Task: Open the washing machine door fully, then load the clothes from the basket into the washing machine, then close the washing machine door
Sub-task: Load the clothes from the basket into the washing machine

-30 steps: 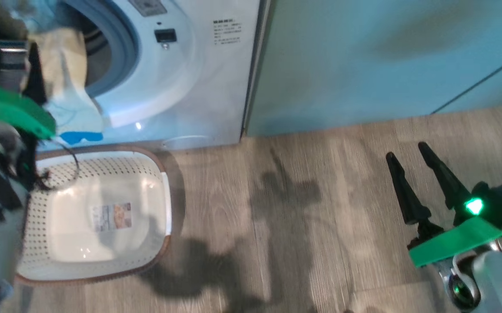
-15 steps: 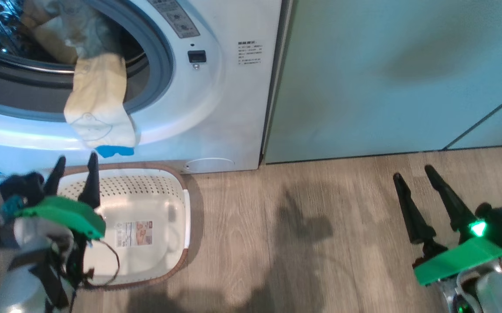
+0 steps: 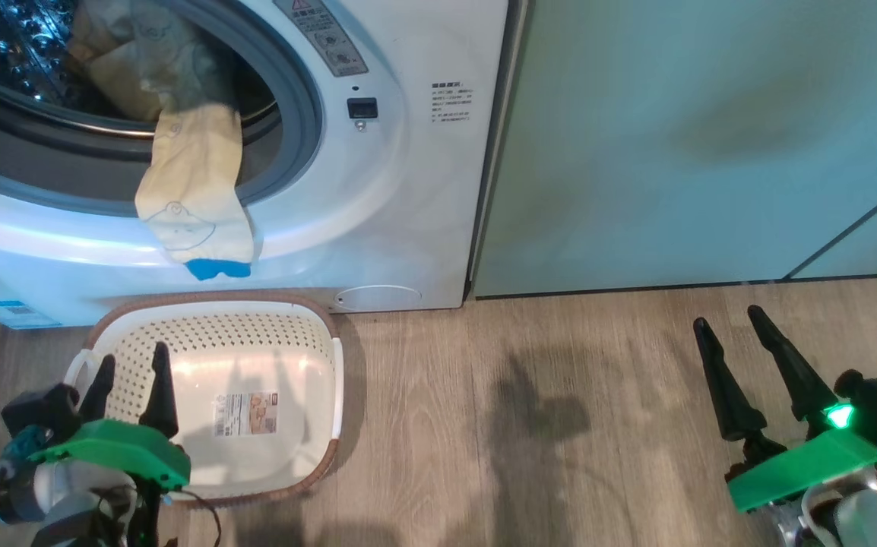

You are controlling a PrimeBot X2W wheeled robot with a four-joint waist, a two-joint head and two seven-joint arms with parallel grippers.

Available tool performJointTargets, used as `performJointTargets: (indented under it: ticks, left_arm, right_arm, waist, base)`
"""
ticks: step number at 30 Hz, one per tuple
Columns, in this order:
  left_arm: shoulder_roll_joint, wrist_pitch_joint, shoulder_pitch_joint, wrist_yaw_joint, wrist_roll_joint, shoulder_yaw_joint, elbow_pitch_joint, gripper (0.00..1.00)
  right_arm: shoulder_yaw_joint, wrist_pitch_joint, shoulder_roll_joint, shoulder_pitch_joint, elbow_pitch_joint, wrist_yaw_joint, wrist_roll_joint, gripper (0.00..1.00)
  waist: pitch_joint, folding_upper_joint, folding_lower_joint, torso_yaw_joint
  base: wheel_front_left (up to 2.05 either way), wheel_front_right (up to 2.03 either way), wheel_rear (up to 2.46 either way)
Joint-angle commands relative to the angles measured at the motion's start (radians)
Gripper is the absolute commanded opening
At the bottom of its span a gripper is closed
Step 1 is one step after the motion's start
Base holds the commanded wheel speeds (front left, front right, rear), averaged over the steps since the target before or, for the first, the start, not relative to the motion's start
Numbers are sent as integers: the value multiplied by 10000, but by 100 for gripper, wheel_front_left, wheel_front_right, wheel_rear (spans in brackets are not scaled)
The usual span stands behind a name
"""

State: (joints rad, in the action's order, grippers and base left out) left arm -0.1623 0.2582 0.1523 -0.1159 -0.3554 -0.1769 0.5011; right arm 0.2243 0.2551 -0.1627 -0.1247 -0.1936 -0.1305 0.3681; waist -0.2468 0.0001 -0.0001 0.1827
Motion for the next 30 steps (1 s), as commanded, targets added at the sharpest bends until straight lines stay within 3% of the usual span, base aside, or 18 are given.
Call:
performJointTargets:
  ticks: [1,16,30]
  left_arm:
    - [-114,36,115,-70,143,-450,-323,100]
    - [127,36,893,-143,913,-337,201,100]
    - [-94,36,3872,-100,1499,-16,2801,100]
  right_arm:
    - [92,67,-173,30,345,-2,-2,100]
    - [150,67,-130,-281,422,-2,27,100]
    - [330,67,-99,-1009,511,-2,52,100]
  waist:
    - [-41,-1,1,-7]
    - [-684,-1,1,177]
    - [-2252,-1,1,635]
  base:
    - [0,0,0]
    - [0,0,0]
    - [0,0,0]
